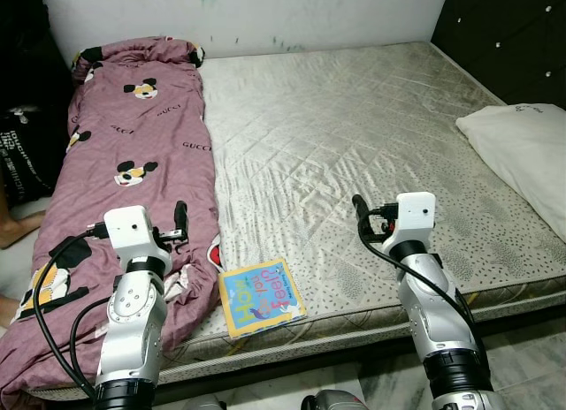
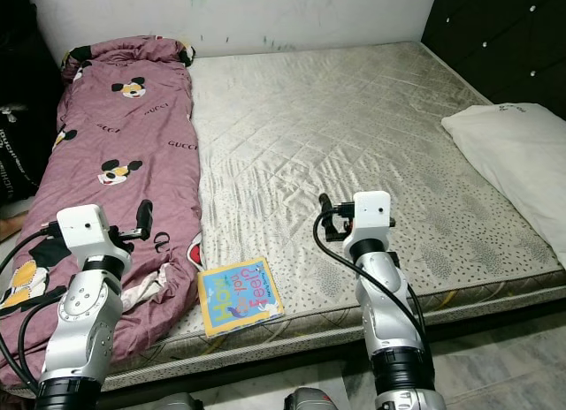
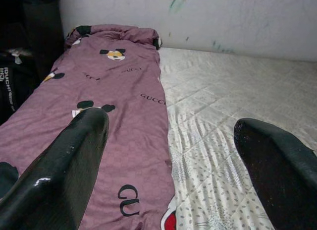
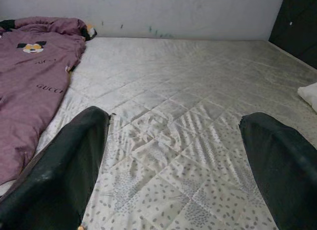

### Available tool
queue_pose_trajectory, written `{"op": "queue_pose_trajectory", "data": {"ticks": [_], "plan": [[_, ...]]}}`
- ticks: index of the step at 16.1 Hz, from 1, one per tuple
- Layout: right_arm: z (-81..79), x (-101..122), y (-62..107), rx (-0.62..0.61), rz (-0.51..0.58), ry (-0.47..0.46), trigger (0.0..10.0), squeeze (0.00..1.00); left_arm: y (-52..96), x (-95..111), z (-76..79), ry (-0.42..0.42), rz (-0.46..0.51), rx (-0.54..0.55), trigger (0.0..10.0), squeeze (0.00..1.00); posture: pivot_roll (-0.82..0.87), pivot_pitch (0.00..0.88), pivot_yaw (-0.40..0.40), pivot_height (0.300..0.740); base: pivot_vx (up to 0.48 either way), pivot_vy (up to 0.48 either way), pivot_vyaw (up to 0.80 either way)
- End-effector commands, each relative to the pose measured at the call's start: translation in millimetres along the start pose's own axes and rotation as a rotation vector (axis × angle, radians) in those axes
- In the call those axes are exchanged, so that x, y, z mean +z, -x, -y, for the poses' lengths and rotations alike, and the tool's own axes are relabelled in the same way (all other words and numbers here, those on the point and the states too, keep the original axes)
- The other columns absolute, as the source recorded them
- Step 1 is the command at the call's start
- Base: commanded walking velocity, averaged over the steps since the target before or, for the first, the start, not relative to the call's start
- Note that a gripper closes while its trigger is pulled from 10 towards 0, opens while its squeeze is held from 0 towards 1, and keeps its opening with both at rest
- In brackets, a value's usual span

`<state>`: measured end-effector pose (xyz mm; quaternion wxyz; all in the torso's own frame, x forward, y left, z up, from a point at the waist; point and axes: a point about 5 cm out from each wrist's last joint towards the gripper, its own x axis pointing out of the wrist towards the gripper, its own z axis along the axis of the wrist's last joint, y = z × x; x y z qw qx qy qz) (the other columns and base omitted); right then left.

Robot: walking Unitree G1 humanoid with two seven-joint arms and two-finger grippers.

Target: Clean up the room

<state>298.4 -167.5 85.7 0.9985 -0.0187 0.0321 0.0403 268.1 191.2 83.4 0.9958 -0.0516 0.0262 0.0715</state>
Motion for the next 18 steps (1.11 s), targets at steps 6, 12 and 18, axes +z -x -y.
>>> {"op": "queue_pose_trajectory", "data": {"ticks": [6, 12, 18], "plan": [[-1.8, 2.4, 0.6, 0.016, 0.003, 0.001, 10.0, 0.00, 0.0, 1.6, -0.8, -0.009, -0.004, 0.003, 10.0, 0.00, -0.08, 0.000, 0.022, 0.647, 0.000, 0.000, 0.00], [-1.9, 2.0, -0.8, 0.023, 0.000, -0.003, 10.0, 0.00, -1.0, 1.9, -1.1, -0.003, -0.004, 0.009, 10.0, 0.00, -0.08, 0.000, 0.020, 0.618, 0.000, 0.000, 0.00], [-5.1, 0.8, -2.8, 0.052, -0.005, 0.012, 10.0, 0.00, 0.1, 1.9, -3.3, 0.003, -0.003, 0.030, 10.0, 0.00, -0.07, 0.000, 0.015, 0.618, 0.000, 0.000, 0.00]]}}
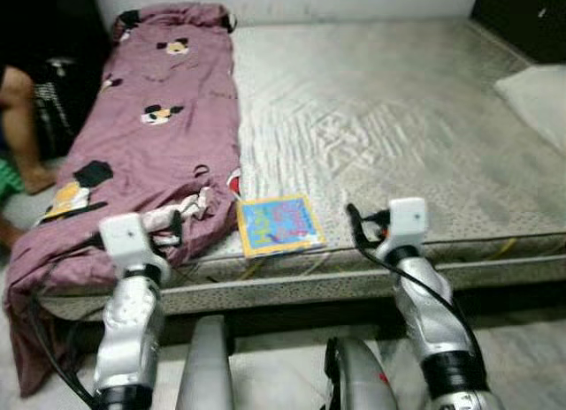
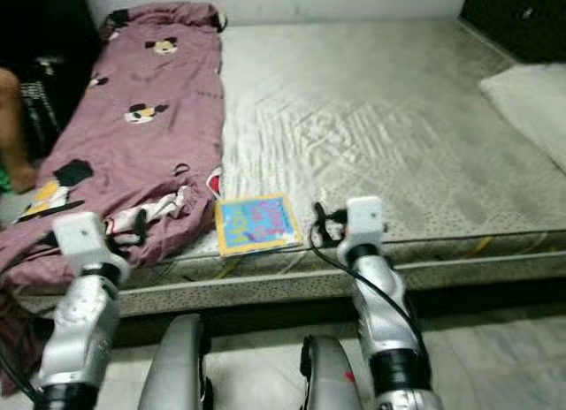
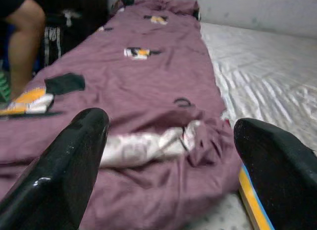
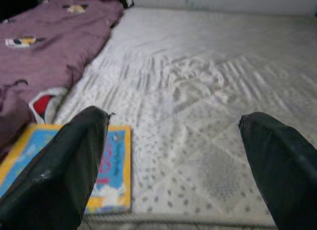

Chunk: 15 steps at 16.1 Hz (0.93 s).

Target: Clean up the room

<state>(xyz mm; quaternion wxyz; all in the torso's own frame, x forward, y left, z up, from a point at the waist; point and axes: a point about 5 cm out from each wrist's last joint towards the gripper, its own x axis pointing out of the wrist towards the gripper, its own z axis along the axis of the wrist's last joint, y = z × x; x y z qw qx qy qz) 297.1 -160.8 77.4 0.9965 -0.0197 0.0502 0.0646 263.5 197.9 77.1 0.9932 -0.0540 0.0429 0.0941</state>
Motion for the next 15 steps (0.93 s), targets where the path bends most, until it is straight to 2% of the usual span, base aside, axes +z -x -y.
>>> {"op": "queue_pose_trajectory", "data": {"ticks": [1, 5, 9, 12, 15], "plan": [[2.0, 8.8, -2.6, 0.004, 0.029, 0.012, 10.0, 0.00, -2.2, 7.8, 4.1, 0.001, 0.029, -0.010, 10.0, 0.00, -0.07, 0.000, 0.013, 0.618, 0.000, 0.000, 0.00], [1.3, 8.3, -3.2, 0.018, 0.029, 0.020, 10.0, 0.00, -2.5, 7.7, 1.4, 0.022, 0.019, 0.030, 10.0, 0.00, -0.07, 0.000, 0.011, 0.618, 0.000, 0.000, 0.00], [0.1, 8.4, -2.7, 0.029, 0.030, 0.026, 10.0, 0.00, -13.4, -1.8, 5.2, 0.169, -0.081, 0.075, 10.0, 0.00, -0.09, 0.000, 0.007, 0.577, 0.000, 0.000, 0.00], [0.5, 9.7, 0.2, 0.028, 0.035, 0.033, 10.0, 0.00, -17.1, -8.3, 11.3, 0.155, -0.121, 0.059, 10.0, 0.00, -0.10, 0.000, -0.004, 0.577, 0.000, 0.000, 0.00], [4.5, 11.4, 2.1, 0.030, 0.036, 0.045, 10.0, 0.00, -17.4, -8.9, 17.5, 0.183, -0.121, 0.055, 10.0, 0.00, -0.10, 0.000, -0.011, 0.577, 0.000, 0.000, 0.00]]}}
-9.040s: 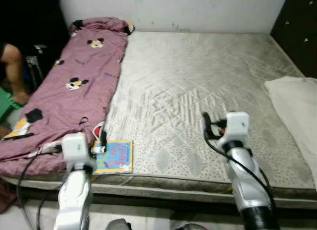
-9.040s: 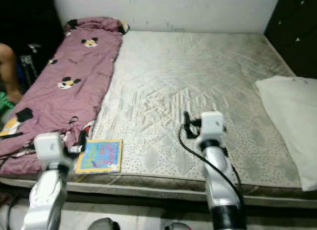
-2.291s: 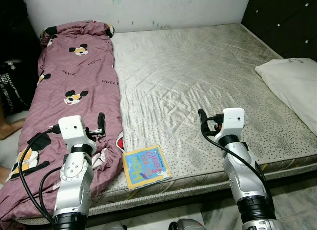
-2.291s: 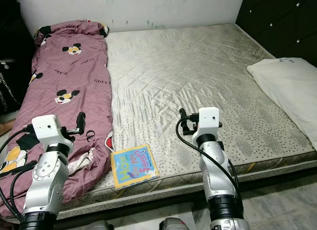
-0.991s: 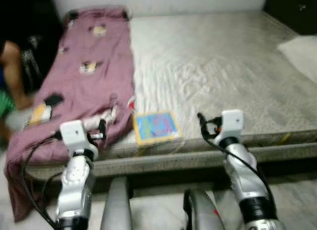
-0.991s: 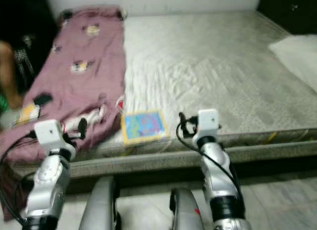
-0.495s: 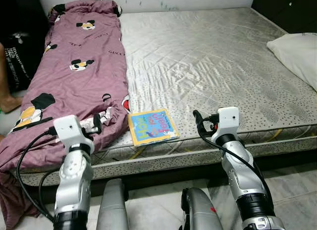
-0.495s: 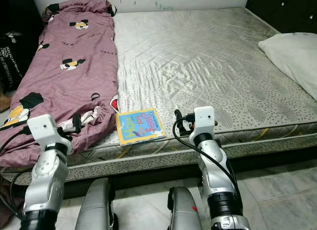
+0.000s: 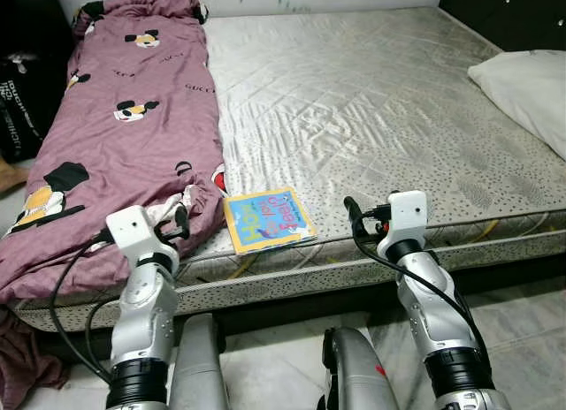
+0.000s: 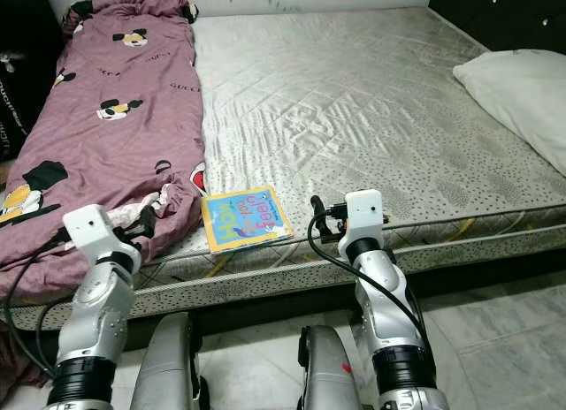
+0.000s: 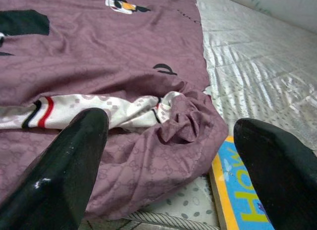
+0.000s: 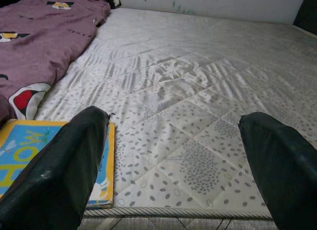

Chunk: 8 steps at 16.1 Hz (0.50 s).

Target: Clean up the room

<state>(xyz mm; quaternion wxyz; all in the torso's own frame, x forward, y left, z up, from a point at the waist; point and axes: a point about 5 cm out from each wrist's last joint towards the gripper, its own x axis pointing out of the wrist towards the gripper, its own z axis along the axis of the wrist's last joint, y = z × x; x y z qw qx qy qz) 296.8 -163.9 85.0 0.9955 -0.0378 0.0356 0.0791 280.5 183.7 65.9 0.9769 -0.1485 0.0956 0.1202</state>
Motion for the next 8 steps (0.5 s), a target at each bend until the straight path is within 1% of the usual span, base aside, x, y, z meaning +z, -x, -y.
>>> {"op": "queue_pose_trajectory", "data": {"ticks": [1, 2, 3, 5, 8], "plan": [[2.0, 3.6, 0.9, 0.003, 0.006, 0.010, 10.0, 0.00, -1.2, 2.9, 2.5, -0.001, 0.012, -0.003, 10.0, 0.00, -0.10, 0.000, -0.011, 0.577, 0.000, 0.000, 0.00], [2.4, 3.3, 1.3, 0.004, 0.003, 0.017, 10.0, 0.00, -0.4, 3.2, 3.0, -0.006, 0.026, -0.014, 10.0, 0.00, -0.11, 0.000, -0.009, 0.577, 0.000, 0.000, 0.00], [2.4, 3.4, 1.6, 0.003, 0.003, 0.021, 10.0, 0.00, -0.4, 3.1, 3.5, -0.005, 0.029, -0.023, 10.0, 0.00, -0.11, 0.000, -0.008, 0.577, 0.244, 0.000, 0.00], [2.4, 4.0, 1.9, 0.001, 0.004, 0.029, 10.0, 0.00, -1.1, 3.6, 5.1, -0.008, 0.035, -0.039, 10.0, 0.00, -0.12, 0.000, -0.002, 0.577, 0.345, 0.000, 0.00], [4.0, 4.3, 2.8, -0.013, 0.006, 0.032, 10.0, 0.00, -1.9, 3.6, 10.0, -0.007, 0.035, -0.057, 10.0, 0.00, -0.12, 0.000, 0.005, 0.577, 0.420, 0.000, 0.00]]}}
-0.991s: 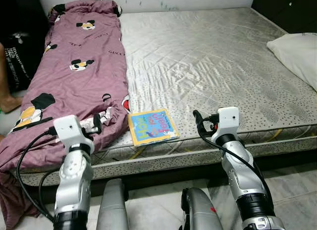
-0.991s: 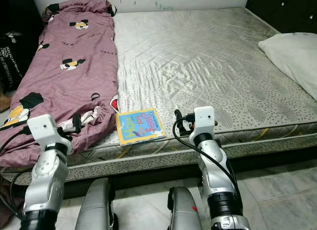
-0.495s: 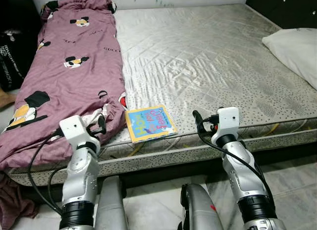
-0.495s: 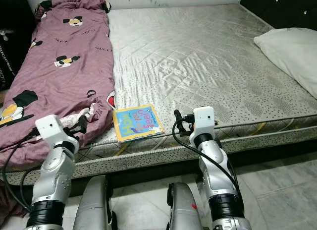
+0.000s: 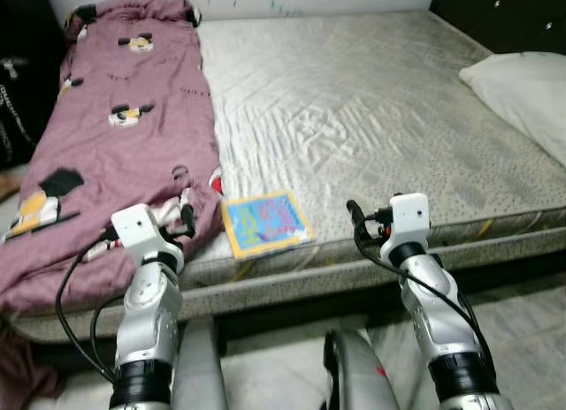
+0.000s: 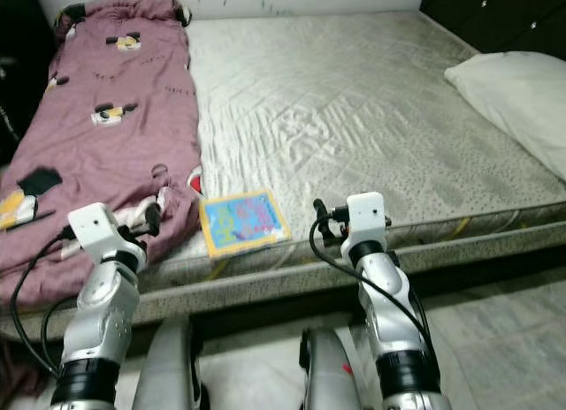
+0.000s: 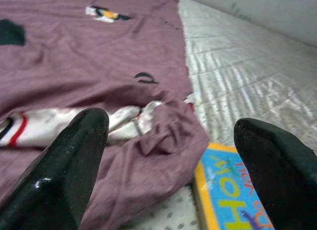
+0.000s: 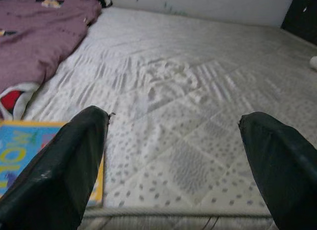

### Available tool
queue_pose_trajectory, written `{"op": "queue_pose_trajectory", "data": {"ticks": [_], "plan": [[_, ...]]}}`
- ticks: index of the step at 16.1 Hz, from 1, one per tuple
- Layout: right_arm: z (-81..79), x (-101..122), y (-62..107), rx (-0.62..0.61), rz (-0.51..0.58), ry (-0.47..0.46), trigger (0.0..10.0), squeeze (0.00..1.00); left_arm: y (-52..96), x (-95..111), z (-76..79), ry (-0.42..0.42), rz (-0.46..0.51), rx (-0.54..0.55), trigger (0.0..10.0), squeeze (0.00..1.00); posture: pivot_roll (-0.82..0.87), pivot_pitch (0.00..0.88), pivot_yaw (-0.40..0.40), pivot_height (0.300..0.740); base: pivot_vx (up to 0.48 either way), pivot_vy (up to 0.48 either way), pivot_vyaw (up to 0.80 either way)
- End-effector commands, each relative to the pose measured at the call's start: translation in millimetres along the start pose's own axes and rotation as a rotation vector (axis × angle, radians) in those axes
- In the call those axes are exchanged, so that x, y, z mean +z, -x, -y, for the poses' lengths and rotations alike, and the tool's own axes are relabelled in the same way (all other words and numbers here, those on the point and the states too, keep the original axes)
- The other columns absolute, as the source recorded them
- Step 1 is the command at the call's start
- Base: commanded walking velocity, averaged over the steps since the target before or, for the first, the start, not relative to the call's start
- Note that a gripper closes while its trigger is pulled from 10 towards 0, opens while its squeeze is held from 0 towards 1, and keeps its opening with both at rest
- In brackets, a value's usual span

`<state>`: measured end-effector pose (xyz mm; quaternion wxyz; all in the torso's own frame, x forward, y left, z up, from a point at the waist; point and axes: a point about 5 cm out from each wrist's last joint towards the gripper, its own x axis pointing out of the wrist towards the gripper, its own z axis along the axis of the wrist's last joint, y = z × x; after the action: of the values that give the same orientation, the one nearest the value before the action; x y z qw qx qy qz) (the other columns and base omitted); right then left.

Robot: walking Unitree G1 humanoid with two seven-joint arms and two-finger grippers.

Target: Clean up the room

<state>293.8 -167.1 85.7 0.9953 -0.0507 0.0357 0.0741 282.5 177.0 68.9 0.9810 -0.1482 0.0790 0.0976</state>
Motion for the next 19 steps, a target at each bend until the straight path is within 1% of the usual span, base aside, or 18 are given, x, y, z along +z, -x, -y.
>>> {"op": "queue_pose_trajectory", "data": {"ticks": [1, 4, 7, 10, 12, 13, 14, 16, 19], "plan": [[1.4, 4.2, -0.5, -0.005, 0.009, 0.007, 10.0, 0.00, -2.2, 2.0, 3.9, -0.005, 0.005, -0.013, 10.0, 0.00, -0.12, 0.000, 0.006, 0.577, 0.424, 0.000, 0.00], [1.5, 4.7, -0.1, -0.006, 0.010, 0.007, 10.0, 0.00, -1.8, -0.4, 5.0, -0.002, -0.001, -0.014, 10.0, 0.00, -0.12, 0.000, 0.004, 0.577, 0.424, 0.000, 0.00], [3.2, 4.3, -0.4, -0.008, 0.007, 0.013, 10.0, 0.00, -0.6, -4.6, 7.3, -0.002, -0.017, -0.012, 10.0, 0.00, -0.12, 0.000, 0.002, 0.577, 0.000, 0.000, 0.00], [4.1, 4.0, 0.5, -0.013, 0.005, 0.016, 10.0, 0.00, -1.4, -6.0, 8.7, 0.010, -0.021, -0.021, 10.0, 0.00, -0.13, 0.000, 0.004, 0.577, 0.000, 0.000, 0.00], [4.9, 3.0, 2.0, -0.015, 0.001, 0.022, 10.0, 0.00, -2.9, -8.4, 9.0, 0.030, -0.037, -0.008, 10.0, 0.00, -0.13, 0.000, 0.003, 0.577, 0.000, 0.000, 0.00], [4.9, 2.3, 4.0, -0.006, -0.001, 0.021, 10.0, 0.00, -5.3, -18.6, 6.1, 0.102, -0.091, 0.052, 10.0, 0.00, -0.14, 0.000, -0.004, 0.577, 0.000, 0.000, 0.00], [5.0, 2.7, 4.9, 0.001, -0.001, 0.028, 10.0, 0.00, -5.8, -23.1, 4.7, 0.117, -0.111, 0.073, 10.0, 0.00, -0.14, 0.000, -0.008, 0.562, 0.000, 0.000, 0.00], [6.5, 4.0, 7.3, 0.008, 0.000, 0.039, 10.0, 0.00, -8.6, -31.5, 4.6, 0.119, -0.148, 0.078, 10.0, 0.00, -0.15, 0.000, -0.020, 0.538, 0.000, 0.000, 0.00], [11.1, 4.7, 7.6, 0.006, -0.004, 0.049, 10.0, 0.00, -16.3, -34.1, 13.7, 0.121, -0.177, 0.037, 10.0, 0.00, -0.16, 0.000, -0.024, 0.538, 0.000, 0.000, 0.00]]}}
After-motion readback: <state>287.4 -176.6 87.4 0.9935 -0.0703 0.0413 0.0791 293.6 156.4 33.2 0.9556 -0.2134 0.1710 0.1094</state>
